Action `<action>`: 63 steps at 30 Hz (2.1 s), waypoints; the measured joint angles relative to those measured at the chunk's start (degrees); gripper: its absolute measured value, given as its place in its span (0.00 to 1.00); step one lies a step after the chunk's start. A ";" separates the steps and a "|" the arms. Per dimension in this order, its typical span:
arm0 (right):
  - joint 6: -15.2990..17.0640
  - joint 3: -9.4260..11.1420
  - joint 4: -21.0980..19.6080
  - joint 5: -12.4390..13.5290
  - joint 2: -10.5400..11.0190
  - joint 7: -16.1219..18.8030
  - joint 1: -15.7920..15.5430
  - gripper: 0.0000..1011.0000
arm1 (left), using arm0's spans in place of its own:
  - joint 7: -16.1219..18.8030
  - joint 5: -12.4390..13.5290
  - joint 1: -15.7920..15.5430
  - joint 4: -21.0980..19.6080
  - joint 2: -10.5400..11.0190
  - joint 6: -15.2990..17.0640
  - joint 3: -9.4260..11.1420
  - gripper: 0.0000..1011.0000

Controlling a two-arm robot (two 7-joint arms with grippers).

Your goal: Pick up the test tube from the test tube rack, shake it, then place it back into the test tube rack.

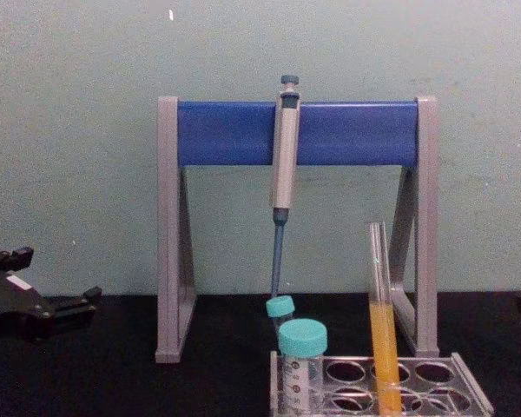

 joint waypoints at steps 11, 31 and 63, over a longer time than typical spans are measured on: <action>0.00 0.00 0.00 0.00 0.00 0.00 0.00 0.99 | 0.00 0.00 0.00 0.00 0.00 0.00 0.00 0.99; 0.00 0.13 -0.05 -0.02 -0.03 0.07 -0.08 0.99 | 0.00 0.00 0.00 0.00 0.00 0.00 0.00 0.99; 9.21 4.67 -12.66 13.26 -1.39 16.75 -6.17 0.99 | 0.00 0.00 0.00 0.00 0.00 0.00 0.00 0.99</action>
